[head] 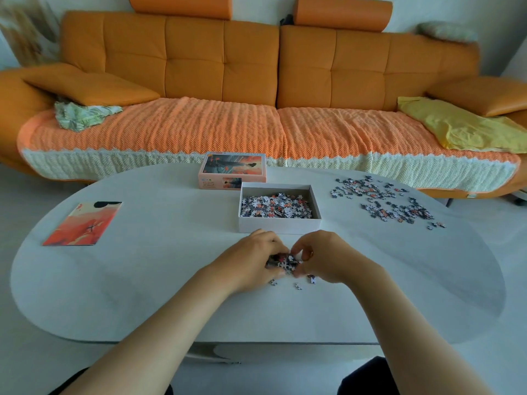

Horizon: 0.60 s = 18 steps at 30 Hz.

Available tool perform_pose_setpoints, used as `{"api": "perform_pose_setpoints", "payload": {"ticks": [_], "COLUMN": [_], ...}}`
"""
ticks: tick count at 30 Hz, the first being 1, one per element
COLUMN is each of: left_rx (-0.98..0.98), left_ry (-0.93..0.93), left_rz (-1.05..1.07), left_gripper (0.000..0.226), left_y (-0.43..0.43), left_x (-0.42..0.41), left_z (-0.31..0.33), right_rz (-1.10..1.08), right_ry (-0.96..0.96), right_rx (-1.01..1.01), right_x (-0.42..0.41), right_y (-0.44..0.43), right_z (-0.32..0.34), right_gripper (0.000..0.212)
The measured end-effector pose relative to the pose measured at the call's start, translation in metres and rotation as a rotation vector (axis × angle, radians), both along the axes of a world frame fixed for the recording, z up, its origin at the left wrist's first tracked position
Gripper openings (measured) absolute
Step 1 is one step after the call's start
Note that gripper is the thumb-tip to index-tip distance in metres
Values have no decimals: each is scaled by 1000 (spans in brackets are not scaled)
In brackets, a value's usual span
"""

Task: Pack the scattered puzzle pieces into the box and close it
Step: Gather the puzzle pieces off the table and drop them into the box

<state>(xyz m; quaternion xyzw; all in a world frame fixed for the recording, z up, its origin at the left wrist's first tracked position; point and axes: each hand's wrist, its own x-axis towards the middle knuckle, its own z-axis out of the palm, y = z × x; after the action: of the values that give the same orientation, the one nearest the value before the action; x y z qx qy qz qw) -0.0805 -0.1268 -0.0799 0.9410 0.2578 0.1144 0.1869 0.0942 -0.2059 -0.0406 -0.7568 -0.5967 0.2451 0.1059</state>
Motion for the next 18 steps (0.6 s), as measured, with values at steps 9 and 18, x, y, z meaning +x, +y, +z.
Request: {"api": "perform_pose_setpoints", "payload": {"ticks": [9, 18], "left_rx": [59, -67], "left_ry": [196, 61], "left_rz": [80, 113], "left_gripper": [86, 43], "left_y": [18, 13], "left_x": [-22, -16], "left_z": [9, 7], "right_rz": [44, 91], "right_ry": [-5, -16], "right_rx": [0, 101], "right_x": [3, -17], "right_y": [1, 16], "right_z": [-5, -8], "right_gripper": [78, 36]}}
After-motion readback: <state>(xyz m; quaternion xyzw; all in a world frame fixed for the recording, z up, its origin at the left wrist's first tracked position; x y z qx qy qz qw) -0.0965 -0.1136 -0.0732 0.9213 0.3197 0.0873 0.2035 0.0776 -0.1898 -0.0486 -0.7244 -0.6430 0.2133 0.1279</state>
